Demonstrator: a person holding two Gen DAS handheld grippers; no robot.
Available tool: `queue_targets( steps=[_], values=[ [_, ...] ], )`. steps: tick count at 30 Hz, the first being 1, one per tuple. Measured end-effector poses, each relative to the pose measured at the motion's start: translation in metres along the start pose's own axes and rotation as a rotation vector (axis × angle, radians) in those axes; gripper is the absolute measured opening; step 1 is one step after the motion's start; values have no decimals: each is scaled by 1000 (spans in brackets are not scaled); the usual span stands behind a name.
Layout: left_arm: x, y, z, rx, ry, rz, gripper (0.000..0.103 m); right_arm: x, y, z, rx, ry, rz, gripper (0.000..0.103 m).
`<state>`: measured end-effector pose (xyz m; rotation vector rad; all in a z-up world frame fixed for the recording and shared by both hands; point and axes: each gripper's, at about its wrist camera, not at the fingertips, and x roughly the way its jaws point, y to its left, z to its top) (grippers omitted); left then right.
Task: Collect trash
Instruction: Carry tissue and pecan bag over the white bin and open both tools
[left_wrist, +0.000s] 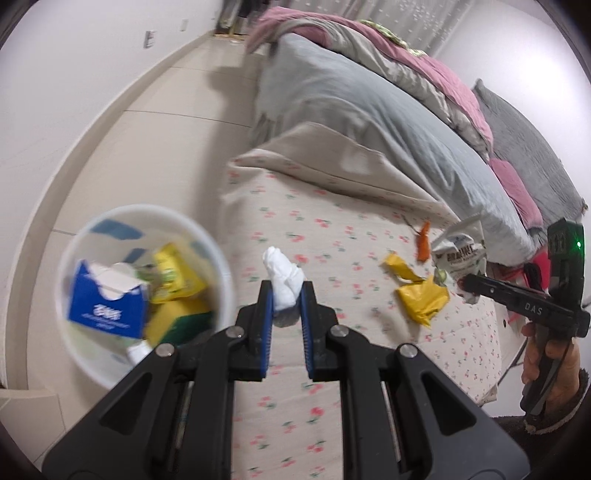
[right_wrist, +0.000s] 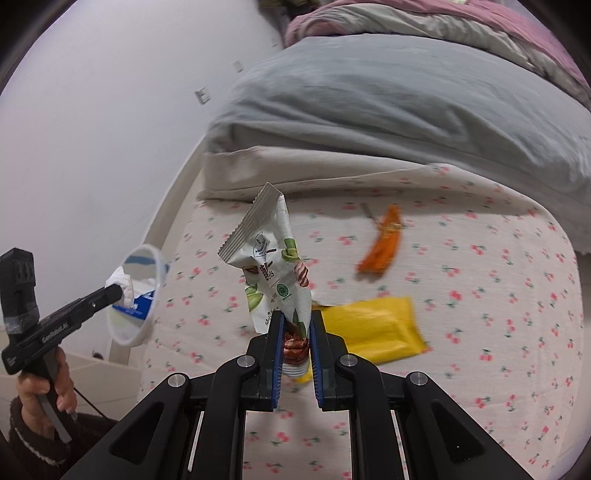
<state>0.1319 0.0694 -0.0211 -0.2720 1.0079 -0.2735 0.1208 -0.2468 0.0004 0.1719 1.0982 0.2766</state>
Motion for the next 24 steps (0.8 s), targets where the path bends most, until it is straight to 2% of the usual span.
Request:
queue_targets(
  steps=[9, 21, 22, 24],
  values=[
    [-15, 59, -7, -94, -8, 50, 16, 26, 55, 3, -88, 47, 50, 14],
    [-19, 107, -15, -163, 21, 112, 16, 64, 125, 3, -194, 110, 100, 14],
    [-20, 109, -16, -164, 22, 119, 17, 67, 130, 2, -203, 116, 103, 15],
    [-20, 114, -18, -169, 31, 138, 27, 73, 140, 2, -219, 126, 108, 15]
  ],
)
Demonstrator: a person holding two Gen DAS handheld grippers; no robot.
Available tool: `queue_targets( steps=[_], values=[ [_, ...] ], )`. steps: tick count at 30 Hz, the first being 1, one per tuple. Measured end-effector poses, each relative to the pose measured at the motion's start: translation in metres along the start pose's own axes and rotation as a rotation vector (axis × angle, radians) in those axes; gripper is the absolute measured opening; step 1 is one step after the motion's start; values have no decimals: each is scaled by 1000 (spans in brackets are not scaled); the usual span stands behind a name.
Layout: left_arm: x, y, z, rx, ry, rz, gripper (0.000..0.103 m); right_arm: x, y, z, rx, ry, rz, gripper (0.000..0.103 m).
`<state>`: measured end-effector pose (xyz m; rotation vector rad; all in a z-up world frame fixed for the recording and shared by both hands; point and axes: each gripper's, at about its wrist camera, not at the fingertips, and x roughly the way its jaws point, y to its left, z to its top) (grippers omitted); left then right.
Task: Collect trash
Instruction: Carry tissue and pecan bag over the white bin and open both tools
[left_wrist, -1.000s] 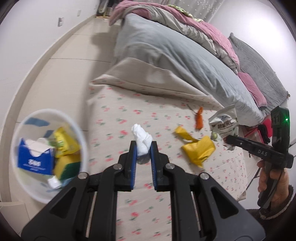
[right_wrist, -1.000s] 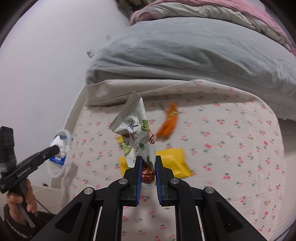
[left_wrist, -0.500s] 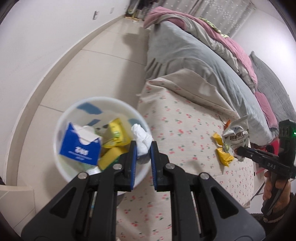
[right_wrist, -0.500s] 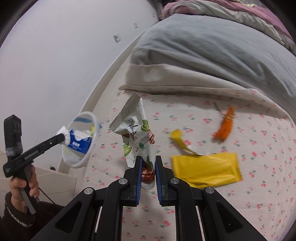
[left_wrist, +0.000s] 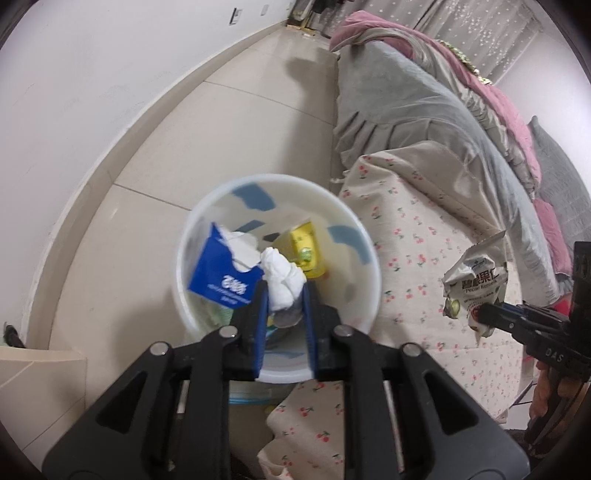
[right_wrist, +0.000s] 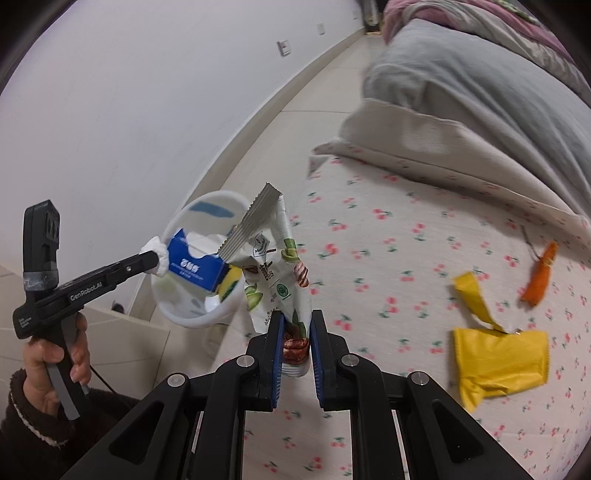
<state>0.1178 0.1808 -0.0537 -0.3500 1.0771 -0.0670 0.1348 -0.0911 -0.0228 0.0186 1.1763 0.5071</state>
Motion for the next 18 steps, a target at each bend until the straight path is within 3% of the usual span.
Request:
queue_targets(
  steps=[2, 4, 18],
  values=[
    [-1, 5, 0, -18, 6, 14, 62, 6, 9, 2, -15, 9, 6, 16],
    [-5, 12, -1, -43, -10, 34, 77, 12, 17, 4, -28, 16, 11, 17],
    [-15, 35, -1, -43, -9, 146, 85, 49, 50, 17, -76, 61, 36, 18]
  ],
)
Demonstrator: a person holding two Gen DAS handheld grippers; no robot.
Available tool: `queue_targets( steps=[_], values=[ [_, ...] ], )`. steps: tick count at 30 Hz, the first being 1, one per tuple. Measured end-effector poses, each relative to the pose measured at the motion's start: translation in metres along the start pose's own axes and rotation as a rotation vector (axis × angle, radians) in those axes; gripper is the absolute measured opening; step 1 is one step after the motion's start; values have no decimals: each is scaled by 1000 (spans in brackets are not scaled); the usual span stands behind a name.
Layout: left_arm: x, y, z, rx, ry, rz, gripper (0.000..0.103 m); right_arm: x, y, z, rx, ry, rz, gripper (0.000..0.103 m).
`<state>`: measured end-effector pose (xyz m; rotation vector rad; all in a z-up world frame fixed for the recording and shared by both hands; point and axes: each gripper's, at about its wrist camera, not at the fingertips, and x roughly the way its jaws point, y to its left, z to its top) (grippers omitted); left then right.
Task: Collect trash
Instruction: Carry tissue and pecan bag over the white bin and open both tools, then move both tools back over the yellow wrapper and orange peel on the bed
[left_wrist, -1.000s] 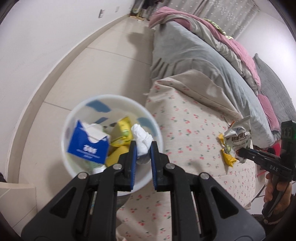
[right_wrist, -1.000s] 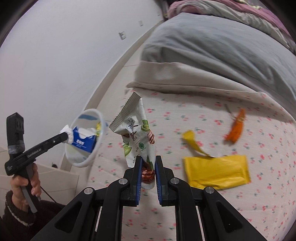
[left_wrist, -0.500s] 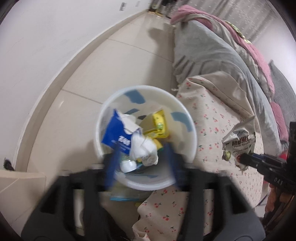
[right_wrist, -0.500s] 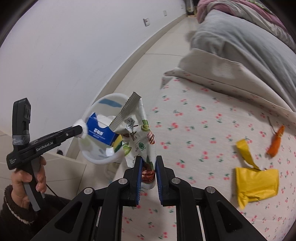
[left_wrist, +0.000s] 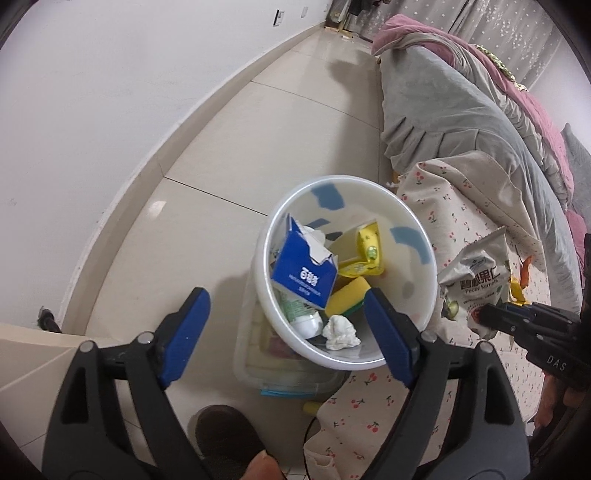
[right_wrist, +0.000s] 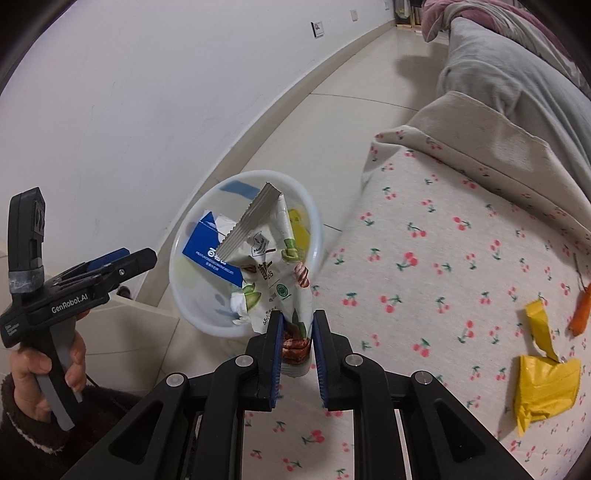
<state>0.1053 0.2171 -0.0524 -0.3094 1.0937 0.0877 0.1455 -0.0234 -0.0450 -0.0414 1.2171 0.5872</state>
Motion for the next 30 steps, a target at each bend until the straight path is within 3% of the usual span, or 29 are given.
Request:
queue_targets(
  steps=[5, 6, 7, 9, 17, 30],
  values=[
    [0, 5, 2, -7, -2, 6, 86, 7, 9, 8, -30, -32, 40, 24],
    [-1, 5, 2, -7, -3, 8, 86, 7, 10, 9, -33, -41, 50, 35],
    [-1, 5, 2, -8, -5, 10, 86, 6, 11, 11, -34, -50, 56, 56],
    [-2, 6, 3, -8, -7, 9, 87, 3, 12, 13, -31, -73, 46, 71],
    [-3, 3, 3, -4, -11, 10, 87, -10, 9, 10, -46, -95, 5, 71],
    [0, -20, -1, 43, -1, -3, 89, -39, -27, -10, -20, -111, -65, 75]
  ],
)
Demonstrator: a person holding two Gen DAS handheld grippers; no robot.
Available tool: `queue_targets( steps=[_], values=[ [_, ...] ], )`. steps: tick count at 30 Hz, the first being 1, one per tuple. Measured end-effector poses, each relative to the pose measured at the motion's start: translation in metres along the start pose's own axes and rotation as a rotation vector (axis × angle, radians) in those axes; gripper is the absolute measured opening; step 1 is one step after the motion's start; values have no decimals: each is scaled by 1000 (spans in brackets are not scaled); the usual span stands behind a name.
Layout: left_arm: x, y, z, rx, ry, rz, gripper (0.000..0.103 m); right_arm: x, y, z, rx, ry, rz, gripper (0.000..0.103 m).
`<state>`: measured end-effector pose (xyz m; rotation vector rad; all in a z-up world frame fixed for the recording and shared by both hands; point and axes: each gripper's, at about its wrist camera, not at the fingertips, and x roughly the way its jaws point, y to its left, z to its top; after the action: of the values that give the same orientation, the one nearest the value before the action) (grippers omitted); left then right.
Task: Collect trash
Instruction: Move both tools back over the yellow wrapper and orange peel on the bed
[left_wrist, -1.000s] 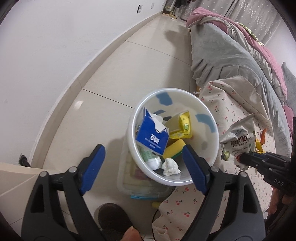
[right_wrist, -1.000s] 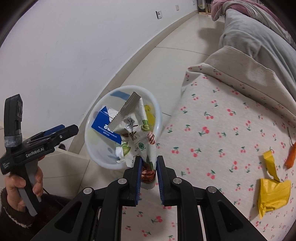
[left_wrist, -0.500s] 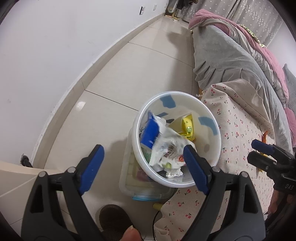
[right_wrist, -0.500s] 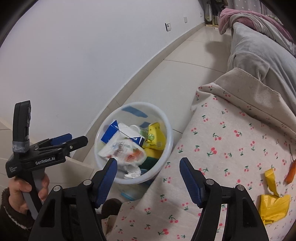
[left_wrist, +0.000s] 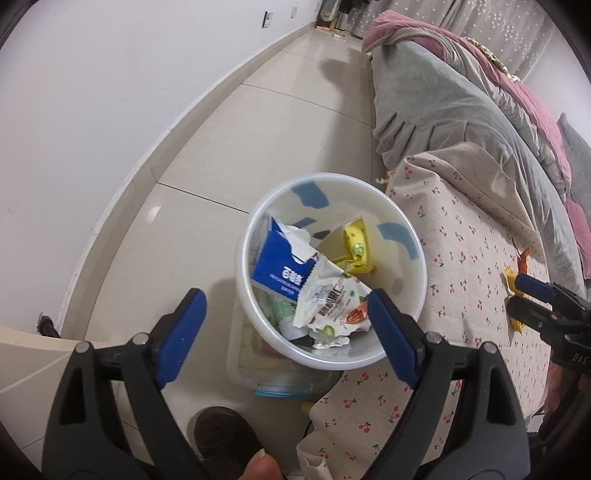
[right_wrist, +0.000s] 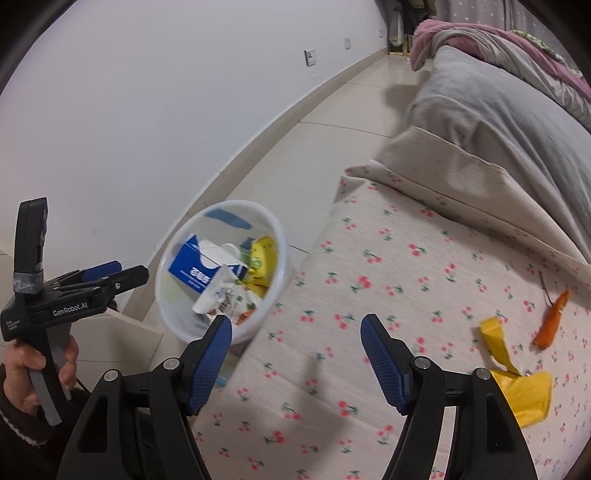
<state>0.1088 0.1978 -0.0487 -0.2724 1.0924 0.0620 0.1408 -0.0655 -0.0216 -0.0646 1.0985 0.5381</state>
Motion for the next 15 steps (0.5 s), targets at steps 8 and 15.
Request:
queue_targets(
  steps=[8, 15],
  values=[
    [2, -20, -4, 51, -4, 13, 99, -16, -44, -15, 80, 10, -61, 78],
    [5, -39, -7, 101, -3, 22, 100, -38, -97, -35, 188, 14, -139, 80]
  ],
)
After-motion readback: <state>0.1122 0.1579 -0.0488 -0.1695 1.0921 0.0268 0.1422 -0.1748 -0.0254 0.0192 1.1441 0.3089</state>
